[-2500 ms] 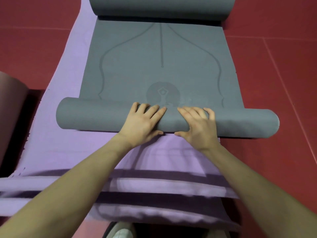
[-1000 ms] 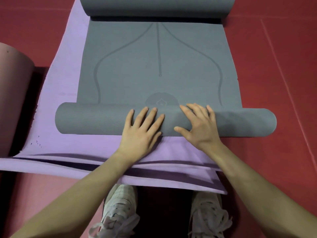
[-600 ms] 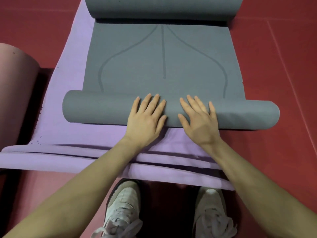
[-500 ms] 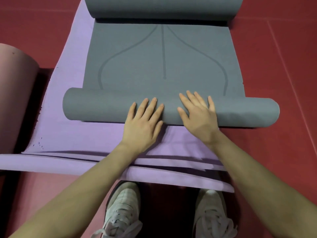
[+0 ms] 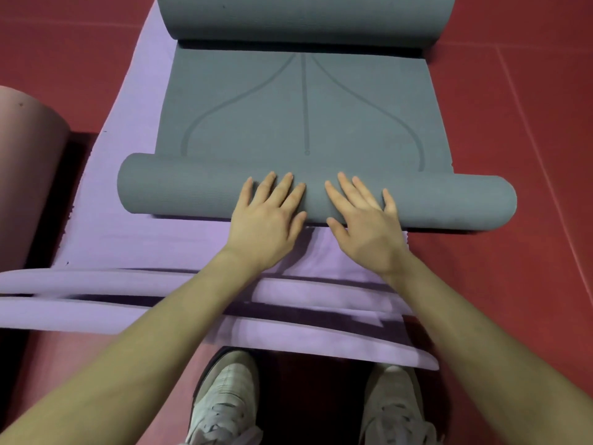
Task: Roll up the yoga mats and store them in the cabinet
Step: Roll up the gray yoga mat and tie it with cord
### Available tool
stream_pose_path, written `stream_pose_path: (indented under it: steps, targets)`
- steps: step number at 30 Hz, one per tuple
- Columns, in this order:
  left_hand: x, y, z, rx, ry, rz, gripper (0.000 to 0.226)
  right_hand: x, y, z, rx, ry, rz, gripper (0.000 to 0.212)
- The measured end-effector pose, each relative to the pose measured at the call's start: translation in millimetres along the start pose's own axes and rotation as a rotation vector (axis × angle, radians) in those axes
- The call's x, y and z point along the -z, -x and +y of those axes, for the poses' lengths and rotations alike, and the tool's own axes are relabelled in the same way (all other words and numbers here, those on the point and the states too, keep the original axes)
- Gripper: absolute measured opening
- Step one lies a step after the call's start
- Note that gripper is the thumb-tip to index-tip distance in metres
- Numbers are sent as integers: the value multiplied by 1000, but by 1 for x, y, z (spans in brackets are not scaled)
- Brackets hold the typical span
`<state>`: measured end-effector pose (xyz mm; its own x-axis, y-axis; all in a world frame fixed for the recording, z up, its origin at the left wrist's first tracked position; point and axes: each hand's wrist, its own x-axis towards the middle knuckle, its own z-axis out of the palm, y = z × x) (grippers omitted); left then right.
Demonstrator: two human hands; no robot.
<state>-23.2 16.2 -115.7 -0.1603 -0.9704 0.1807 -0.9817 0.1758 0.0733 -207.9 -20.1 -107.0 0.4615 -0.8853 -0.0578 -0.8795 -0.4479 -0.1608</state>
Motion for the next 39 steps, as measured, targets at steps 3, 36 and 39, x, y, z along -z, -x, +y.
stream_pose_path:
  steps: [3, 36, 39]
  targets:
    - [-6, -5, -4, 25, 14, -85, 56, 2, -6, -3, -21, -8, 23, 53]
    - [-18, -128, -63, -45, -126, -332, 126, 1, -133, 26, 2, 211, -48, 116]
    - [-18, -133, -66, -51, -117, -309, 116, 4, -141, 30, 23, 130, -24, 108]
